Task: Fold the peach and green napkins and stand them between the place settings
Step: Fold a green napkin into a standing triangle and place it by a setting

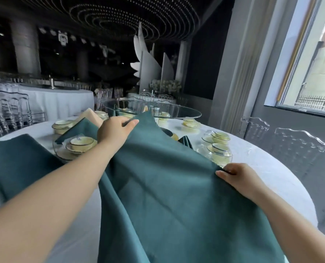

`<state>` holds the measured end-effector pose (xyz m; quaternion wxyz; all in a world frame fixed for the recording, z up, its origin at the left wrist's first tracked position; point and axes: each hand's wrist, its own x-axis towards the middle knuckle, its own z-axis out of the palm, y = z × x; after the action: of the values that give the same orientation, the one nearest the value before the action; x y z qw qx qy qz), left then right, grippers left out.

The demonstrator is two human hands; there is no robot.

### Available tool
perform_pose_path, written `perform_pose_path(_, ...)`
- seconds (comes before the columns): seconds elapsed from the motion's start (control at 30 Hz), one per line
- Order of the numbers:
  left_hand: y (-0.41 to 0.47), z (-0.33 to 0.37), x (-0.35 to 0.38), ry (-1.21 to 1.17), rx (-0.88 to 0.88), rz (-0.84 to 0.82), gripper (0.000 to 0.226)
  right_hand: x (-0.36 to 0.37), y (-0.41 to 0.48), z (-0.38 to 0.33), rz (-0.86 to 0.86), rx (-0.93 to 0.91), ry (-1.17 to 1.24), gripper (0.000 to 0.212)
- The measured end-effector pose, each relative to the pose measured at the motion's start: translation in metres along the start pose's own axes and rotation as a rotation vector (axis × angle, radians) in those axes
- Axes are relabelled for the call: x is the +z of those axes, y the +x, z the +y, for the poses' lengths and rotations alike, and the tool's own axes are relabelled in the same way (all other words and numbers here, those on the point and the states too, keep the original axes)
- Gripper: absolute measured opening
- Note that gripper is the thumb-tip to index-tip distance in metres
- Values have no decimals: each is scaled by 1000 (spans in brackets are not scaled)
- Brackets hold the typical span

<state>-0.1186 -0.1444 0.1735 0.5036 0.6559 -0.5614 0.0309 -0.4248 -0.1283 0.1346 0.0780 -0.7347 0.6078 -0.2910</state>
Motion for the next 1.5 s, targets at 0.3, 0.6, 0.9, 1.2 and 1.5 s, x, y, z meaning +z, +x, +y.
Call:
perform_pose_path(0.3,19,-16,89,270,101,-111,36,61,28,45,24,167,-178,38)
perform_pose_path(0.6,18,-42,105,415,52,-177,37,94,26,48,44,209,-95,19)
perform_pose_path(0.9,-125,-7,31,-38,707,-918,44,100,7,40,72,193,-193,20)
perform_pose_path(1.2,-152,-65,5,150,887,-877,30,110,2,42,87,109,-363,23)
perform_pose_path(1.5,-111,-151,-83,69,353,-752,13,109,6,37,173,98,-318,22)
